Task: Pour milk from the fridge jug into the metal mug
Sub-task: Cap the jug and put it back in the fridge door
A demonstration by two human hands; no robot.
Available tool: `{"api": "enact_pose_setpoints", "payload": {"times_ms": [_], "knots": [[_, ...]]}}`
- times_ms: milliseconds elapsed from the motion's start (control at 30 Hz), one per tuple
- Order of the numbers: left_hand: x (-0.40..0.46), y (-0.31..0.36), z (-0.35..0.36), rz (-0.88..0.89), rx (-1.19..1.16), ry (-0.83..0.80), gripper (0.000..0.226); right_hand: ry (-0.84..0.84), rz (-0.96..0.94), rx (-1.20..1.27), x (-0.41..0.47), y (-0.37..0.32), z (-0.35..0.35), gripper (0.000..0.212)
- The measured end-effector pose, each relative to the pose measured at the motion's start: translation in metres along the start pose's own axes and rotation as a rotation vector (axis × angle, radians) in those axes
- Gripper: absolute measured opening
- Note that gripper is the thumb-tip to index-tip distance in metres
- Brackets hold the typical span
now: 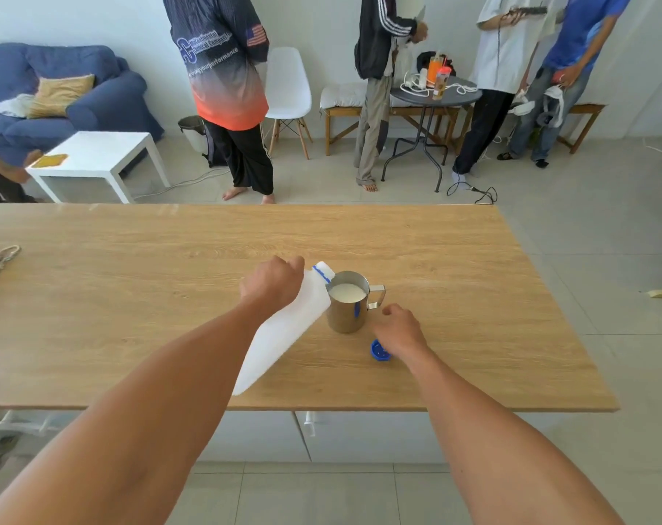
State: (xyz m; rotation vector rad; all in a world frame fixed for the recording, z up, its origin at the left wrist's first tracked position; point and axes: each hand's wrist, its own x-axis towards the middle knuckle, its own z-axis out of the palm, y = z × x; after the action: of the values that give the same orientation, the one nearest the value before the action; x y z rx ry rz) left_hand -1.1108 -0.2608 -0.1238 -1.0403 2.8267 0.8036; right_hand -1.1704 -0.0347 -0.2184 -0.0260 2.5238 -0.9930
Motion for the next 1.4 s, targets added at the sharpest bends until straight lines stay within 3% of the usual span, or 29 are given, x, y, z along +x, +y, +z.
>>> {"api": "enact_pose_setpoints", "payload": {"times_ms": [133, 367, 567, 667, 833, 933, 1100, 1400], "knots": [[-0.006, -0.012, -0.009, -0.022, -0.217, 0.049, 0.043, -0.129, -0.054, -0.328, -0.005, 0.013, 0.014, 0.063], [-0.016, -0.04, -0.011, 0.007, -0.66, 0.068, 0.03, 0.004, -0.083, -0.406, -0.018, 0.021, 0.034, 0.026], [-0.027, -0.05, -0.009, 0.002, -0.814, 0.095, 0.048, -0.042, -0.067, -0.064, -0.027, -0.014, 0.003, 0.009], [-0.031, -0.054, -0.01, 0.005, -0.853, 0.105, 0.045, -0.01, -0.075, 0.235, -0.034, -0.046, -0.022, 0.022], [-0.035, -0.061, -0.012, 0.029, -0.854, 0.085, 0.04, 0.065, -0.22, 0.624, -0.053, -0.096, -0.038, 0.021], [-0.038, -0.064, -0.012, 0.056, -0.85, 0.089, 0.035, 0.083, -0.353, 0.667, -0.068, -0.127, -0.034, 0.031], [-0.038, -0.068, -0.013, 0.056, -0.872, 0.087, 0.034, 0.035, -0.568, 0.658, -0.086, -0.169, -0.014, 0.03], [-0.041, -0.074, -0.014, 0.073, -0.912, 0.074, 0.034, -0.02, -0.565, 0.56, -0.085, -0.167, 0.017, 0.026]]}}
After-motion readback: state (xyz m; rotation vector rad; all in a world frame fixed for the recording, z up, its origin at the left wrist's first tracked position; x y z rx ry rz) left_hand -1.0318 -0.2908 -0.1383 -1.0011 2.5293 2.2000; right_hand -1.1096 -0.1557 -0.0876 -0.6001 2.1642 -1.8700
